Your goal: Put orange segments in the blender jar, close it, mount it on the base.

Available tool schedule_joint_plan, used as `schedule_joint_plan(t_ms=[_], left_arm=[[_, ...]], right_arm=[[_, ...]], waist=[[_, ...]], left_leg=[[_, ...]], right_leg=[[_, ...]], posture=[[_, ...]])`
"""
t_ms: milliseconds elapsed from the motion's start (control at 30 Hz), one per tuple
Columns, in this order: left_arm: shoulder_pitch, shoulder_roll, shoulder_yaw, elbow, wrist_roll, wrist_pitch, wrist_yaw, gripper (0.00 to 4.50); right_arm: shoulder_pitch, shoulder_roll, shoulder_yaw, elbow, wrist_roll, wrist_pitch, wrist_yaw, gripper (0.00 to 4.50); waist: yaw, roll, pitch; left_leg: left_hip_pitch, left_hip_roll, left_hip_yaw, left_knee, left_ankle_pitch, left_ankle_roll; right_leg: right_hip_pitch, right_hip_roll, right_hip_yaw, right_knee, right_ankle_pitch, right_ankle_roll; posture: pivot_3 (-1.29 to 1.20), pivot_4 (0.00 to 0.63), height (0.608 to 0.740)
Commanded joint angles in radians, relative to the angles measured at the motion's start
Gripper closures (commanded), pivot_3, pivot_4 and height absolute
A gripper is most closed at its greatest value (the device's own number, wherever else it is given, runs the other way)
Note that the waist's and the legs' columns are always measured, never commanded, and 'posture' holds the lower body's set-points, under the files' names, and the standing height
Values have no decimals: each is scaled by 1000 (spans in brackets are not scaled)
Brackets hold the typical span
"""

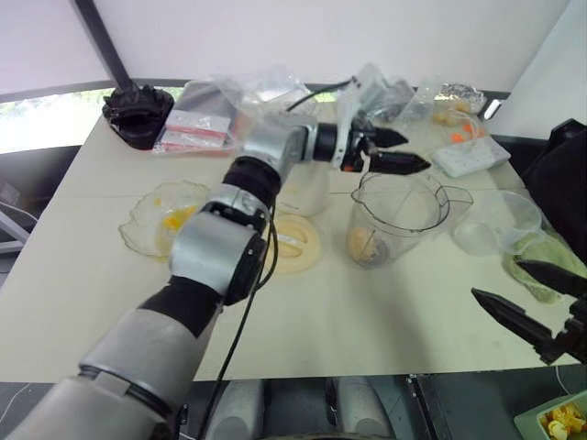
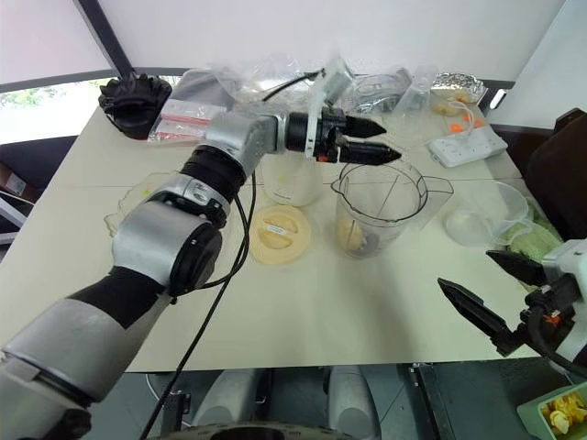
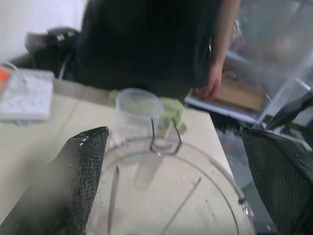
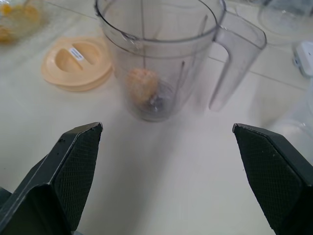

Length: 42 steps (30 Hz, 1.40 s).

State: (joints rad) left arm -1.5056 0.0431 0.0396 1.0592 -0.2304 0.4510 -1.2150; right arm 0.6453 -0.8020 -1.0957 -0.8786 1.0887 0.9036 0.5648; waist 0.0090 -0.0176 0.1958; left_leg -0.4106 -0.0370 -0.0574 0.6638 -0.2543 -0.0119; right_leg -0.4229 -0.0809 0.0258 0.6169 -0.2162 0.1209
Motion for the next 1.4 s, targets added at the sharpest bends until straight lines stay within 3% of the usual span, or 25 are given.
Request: schedule_joint_plan(t_ms=[33, 300, 533, 833, 1133, 1400], left_arm=[[20, 78, 37, -189, -54, 78, -2, 57], [495, 337, -81, -873, -26, 78, -1, 57], [881, 371, -57, -1277, -111, 339, 217, 57], [1107, 398, -59, -1469, -175, 433, 349, 57], [1152, 412, -68, -1529, -221, 443, 436, 57], [1210, 437, -58, -1609, -264, 469, 485, 57]], right_arm=[[26, 23, 25, 20, -88, -53, 12, 0], [-49, 143, 198, 122, -278, -164, -87, 0], [-218, 154, 274, 352, -371, -247, -161, 0], [-430, 101, 376, 650, -515, -315, -158, 0], [-686, 63, 454, 1033, -638, -406, -179, 0], [-809, 31, 490, 1285, -709, -513, -168, 0]], waist=[[-1, 1, 0], [-1, 5, -3], [12, -2, -4], [-3, 6, -6], [-2, 9, -7], [-5, 9, -7]], left_leg=[[0, 0, 0, 0, 0, 0], [3, 1, -2, -1, 0, 0], [1, 1, -5, 0, 1, -2], [5, 0, -2, 0, 1, -1], [8, 0, 0, 0, 1, -1], [13, 0, 1, 0, 1, -1]], right_leg=[[0, 0, 0, 1, 0, 0], [0, 0, 2, 2, 0, -1], [2, 0, 0, -1, -1, -6], [5, -1, 1, 1, -1, -6], [9, 0, 1, 0, -2, -6], [14, 0, 1, 0, -2, -6]], posture=[[0, 150, 740], [0, 150, 740], [0, 150, 740], [0, 150, 740], [0, 150, 740], [0, 150, 740]])
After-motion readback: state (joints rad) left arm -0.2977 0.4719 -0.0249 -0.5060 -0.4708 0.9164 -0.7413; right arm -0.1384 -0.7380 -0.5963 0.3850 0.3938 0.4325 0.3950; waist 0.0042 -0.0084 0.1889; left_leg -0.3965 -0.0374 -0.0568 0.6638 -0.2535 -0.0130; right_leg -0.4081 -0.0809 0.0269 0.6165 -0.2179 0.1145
